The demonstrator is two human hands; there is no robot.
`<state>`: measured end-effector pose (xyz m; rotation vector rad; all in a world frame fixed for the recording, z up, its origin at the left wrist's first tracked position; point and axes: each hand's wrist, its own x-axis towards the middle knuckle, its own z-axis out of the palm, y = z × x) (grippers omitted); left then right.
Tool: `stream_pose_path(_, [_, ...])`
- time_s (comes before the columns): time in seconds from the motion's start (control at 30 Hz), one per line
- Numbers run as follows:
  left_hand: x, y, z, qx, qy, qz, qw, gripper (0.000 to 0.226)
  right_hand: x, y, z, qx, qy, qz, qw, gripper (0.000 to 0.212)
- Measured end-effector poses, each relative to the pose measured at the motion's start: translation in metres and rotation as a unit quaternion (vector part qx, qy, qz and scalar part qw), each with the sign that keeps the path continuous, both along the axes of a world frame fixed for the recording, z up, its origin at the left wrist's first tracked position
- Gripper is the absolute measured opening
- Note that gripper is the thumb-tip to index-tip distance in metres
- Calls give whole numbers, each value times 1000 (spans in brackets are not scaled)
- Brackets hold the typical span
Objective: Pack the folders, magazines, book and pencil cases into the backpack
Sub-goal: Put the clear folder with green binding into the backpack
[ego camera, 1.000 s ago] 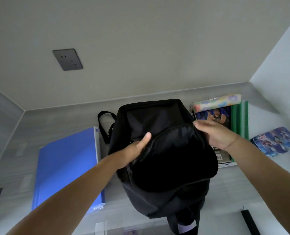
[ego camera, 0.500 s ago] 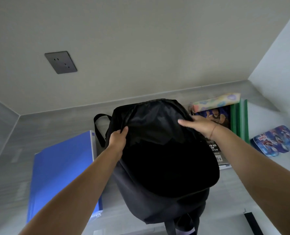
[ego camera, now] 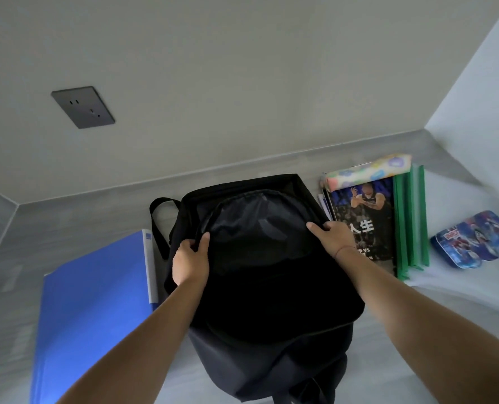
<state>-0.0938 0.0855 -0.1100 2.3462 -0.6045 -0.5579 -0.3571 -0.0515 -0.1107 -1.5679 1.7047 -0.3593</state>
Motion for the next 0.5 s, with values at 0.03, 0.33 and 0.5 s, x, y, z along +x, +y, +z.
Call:
stream_pose_path(0.03, [-3, -2, 7, -25, -27, -2, 999, 57, -1, -1, 1, -10, 1, -1, 1000, 49])
stream_pose_path(0.33, [-105, -70, 72, -218, -174, -181, 943, 35, -52, -17, 28, -97, -115, -74, 986, 30])
stream_pose_path(0.5, [-183, -105, 70, -160, 55, -283, 944, 9, -128, -24, 26, -118, -57, -177, 975, 30])
